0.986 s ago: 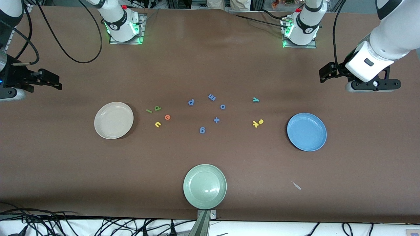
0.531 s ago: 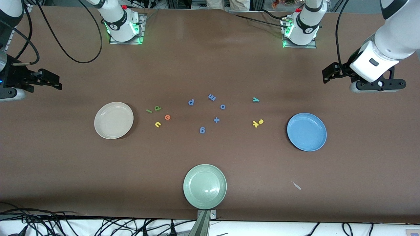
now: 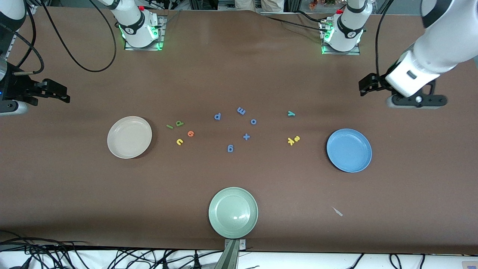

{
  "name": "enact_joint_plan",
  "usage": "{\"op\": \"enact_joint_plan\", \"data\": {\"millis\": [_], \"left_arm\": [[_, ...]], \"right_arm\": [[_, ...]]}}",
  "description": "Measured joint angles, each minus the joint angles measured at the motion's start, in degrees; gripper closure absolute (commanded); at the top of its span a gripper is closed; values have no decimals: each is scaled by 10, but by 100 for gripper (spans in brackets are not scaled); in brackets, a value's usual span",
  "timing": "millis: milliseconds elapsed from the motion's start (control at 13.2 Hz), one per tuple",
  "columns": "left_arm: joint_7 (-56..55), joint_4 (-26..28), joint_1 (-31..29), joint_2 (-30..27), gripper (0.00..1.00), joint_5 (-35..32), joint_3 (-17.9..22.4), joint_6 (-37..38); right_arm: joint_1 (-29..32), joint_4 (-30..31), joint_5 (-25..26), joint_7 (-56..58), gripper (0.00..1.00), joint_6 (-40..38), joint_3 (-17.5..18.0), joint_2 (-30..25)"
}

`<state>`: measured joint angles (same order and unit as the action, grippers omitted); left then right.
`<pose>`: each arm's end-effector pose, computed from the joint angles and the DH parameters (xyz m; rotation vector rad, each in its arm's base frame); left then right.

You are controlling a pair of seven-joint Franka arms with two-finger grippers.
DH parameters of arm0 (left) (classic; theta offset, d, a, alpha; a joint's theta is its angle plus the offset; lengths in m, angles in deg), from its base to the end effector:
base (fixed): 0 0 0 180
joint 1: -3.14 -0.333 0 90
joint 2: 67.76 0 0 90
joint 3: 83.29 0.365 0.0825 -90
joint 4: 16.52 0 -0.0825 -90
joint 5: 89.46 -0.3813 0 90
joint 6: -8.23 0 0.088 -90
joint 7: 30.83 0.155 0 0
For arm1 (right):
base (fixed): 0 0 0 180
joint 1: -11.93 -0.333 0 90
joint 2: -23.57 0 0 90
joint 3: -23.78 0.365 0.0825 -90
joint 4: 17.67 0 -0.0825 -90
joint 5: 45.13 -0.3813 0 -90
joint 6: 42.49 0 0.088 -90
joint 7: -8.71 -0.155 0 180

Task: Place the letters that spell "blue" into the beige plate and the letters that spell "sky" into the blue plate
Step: 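Move the left gripper to the yellow z while the right gripper reaches the green letters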

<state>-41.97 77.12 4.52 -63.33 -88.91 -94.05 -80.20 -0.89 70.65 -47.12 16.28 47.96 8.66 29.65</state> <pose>0.5479 -0.1159 0.5519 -3.1203 0.0274 0.2632 0.5835 -0.0104 0.5815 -3.1241 -0.1424 0.1008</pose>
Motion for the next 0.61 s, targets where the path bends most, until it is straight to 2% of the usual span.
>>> {"op": "enact_joint_plan", "data": {"millis": [228, 379, 607], "left_arm": [[5, 2, 10, 72, 0, 1, -24, -9], [29, 1, 20, 123, 0, 1, -42, -58], [101, -2, 25, 183, 0, 1, -44, -127]], "right_arm": [[13, 0, 0, 0, 0, 0, -4, 1], [14, 0, 0, 0, 0, 0, -4, 0], [11, 0, -1, 0, 0, 0, 3, 5]]}}
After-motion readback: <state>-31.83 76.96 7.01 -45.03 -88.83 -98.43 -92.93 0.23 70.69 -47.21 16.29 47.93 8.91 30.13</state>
